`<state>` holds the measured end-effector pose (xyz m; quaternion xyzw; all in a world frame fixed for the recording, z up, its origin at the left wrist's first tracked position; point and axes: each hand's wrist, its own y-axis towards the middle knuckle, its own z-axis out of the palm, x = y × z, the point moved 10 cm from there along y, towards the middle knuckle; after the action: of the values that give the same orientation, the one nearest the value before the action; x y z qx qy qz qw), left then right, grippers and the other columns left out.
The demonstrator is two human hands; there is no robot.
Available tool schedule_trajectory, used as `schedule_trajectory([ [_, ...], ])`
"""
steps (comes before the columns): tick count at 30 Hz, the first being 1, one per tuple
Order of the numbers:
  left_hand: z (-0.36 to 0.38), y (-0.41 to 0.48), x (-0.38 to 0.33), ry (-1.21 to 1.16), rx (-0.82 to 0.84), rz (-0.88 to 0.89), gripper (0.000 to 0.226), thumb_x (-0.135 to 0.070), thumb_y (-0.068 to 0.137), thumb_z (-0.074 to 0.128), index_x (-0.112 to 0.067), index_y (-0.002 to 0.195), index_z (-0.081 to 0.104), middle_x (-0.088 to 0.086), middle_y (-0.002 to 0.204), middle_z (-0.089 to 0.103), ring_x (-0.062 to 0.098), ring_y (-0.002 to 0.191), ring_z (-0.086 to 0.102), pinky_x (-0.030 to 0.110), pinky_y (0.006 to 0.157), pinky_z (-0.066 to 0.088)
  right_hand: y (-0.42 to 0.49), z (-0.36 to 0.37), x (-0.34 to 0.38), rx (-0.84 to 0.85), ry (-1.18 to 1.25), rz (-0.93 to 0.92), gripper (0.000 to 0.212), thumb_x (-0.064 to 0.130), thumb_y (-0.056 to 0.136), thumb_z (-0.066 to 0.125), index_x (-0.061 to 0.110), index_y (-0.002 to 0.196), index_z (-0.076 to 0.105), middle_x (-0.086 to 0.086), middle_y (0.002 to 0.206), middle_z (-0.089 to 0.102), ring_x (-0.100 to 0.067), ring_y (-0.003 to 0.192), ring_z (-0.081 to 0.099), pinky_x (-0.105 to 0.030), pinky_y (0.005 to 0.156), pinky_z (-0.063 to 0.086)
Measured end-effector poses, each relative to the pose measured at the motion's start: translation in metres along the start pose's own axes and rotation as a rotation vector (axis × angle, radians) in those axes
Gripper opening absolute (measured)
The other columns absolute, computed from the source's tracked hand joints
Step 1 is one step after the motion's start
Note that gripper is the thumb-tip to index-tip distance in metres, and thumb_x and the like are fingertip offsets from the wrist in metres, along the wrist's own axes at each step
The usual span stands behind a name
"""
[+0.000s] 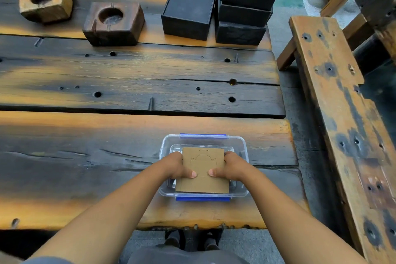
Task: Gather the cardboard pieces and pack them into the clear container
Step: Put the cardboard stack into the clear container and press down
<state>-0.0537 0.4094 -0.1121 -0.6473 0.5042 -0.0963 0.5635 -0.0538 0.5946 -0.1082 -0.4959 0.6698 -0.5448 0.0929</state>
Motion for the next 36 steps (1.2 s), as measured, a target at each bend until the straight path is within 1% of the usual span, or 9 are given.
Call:
schedule_trajectory([
  [5, -0.007, 0.004, -0.006, 0.059, 0.014, -0.009, 0.055, -0.038, 0.073, 0.083, -0.016, 0.115, 0.055, -0.002, 0.099, 0.059, 0.019, 0.089, 0.057, 0.026, 0.073, 0.046, 0.002, -0.001, -0.001, 0.012, 0.039, 0.005, 0.066, 0.04, 0.076, 0.082, 0.016, 0.132, 0.058, -0.005, 0.13, 0.065, -0.025, 0.116, 0.063, -0.04, 0.103, 0.051],
  [10, -0.006, 0.004, -0.001, 0.044, 0.018, -0.005, 0.061, -0.036, 0.072, 0.085, -0.013, 0.121, 0.057, -0.001, 0.105, 0.061, 0.019, 0.093, 0.058, 0.027, 0.081, 0.046, 0.005, -0.001, -0.001, 0.027, 0.086, -0.005, 0.063, 0.035, 0.073, 0.085, 0.016, 0.129, 0.061, -0.004, 0.127, 0.067, -0.023, 0.112, 0.065, -0.035, 0.097, 0.053],
  [15, -0.004, 0.006, 0.0, 0.012, 0.034, 0.003, 0.058, -0.033, 0.071, 0.085, -0.013, 0.119, 0.058, 0.0, 0.106, 0.063, 0.019, 0.094, 0.06, 0.028, 0.083, 0.047, 0.006, 0.0, -0.002, 0.031, 0.108, 0.003, 0.063, 0.034, 0.073, 0.085, 0.016, 0.129, 0.06, -0.005, 0.127, 0.067, -0.024, 0.112, 0.065, -0.036, 0.096, 0.054],
  [20, -0.002, 0.006, 0.001, -0.01, 0.032, 0.009, 0.047, -0.034, 0.072, 0.085, -0.022, 0.108, 0.057, -0.007, 0.095, 0.061, 0.018, 0.091, 0.059, 0.028, 0.081, 0.046, 0.006, -0.001, 0.0, 0.045, 0.123, -0.003, 0.062, 0.031, 0.074, 0.084, 0.017, 0.129, 0.06, -0.004, 0.127, 0.067, -0.024, 0.111, 0.065, -0.031, 0.088, 0.053],
  [24, -0.004, 0.005, -0.001, -0.03, 0.031, 0.017, 0.042, -0.032, 0.072, 0.085, -0.025, 0.101, 0.055, -0.008, 0.092, 0.062, 0.014, 0.086, 0.06, 0.027, 0.08, 0.047, 0.006, -0.002, 0.002, 0.053, 0.116, -0.004, 0.062, 0.032, 0.074, 0.084, 0.018, 0.13, 0.059, -0.004, 0.128, 0.066, -0.024, 0.112, 0.065, -0.033, 0.091, 0.054],
  [29, -0.004, 0.002, -0.003, -0.029, 0.024, 0.011, 0.044, -0.033, 0.072, 0.084, -0.024, 0.102, 0.053, -0.005, 0.098, 0.06, 0.016, 0.089, 0.058, 0.027, 0.08, 0.046, 0.005, -0.003, 0.002, 0.038, 0.082, -0.003, 0.066, 0.035, 0.074, 0.084, 0.017, 0.131, 0.057, -0.005, 0.13, 0.065, -0.024, 0.114, 0.064, -0.036, 0.097, 0.053],
  [31, -0.004, 0.0, -0.003, -0.021, 0.012, 0.0, 0.048, -0.034, 0.073, 0.084, -0.02, 0.11, 0.057, -0.002, 0.103, 0.061, 0.018, 0.093, 0.059, 0.028, 0.083, 0.048, 0.005, -0.002, 0.002, 0.034, 0.055, -0.003, 0.067, 0.038, 0.075, 0.083, 0.017, 0.133, 0.056, -0.005, 0.131, 0.064, -0.024, 0.116, 0.062, -0.036, 0.098, 0.052],
  [34, -0.004, -0.003, -0.002, 0.012, -0.024, -0.034, 0.061, -0.036, 0.073, 0.083, -0.013, 0.123, 0.056, 0.004, 0.119, 0.064, 0.024, 0.107, 0.062, 0.036, 0.095, 0.052, 0.005, -0.003, 0.002, 0.013, 0.018, -0.01, 0.064, 0.039, 0.076, 0.082, 0.019, 0.131, 0.057, -0.004, 0.131, 0.064, -0.024, 0.115, 0.062, -0.032, 0.093, 0.051],
  [36, -0.005, -0.006, 0.0, 0.026, -0.059, -0.063, 0.067, -0.039, 0.072, 0.083, -0.014, 0.125, 0.052, 0.005, 0.123, 0.062, 0.025, 0.11, 0.061, 0.038, 0.095, 0.052, 0.004, -0.004, 0.003, -0.013, -0.023, -0.008, 0.063, 0.042, 0.075, 0.082, 0.02, 0.129, 0.058, -0.003, 0.13, 0.065, -0.023, 0.111, 0.062, -0.03, 0.088, 0.049],
])
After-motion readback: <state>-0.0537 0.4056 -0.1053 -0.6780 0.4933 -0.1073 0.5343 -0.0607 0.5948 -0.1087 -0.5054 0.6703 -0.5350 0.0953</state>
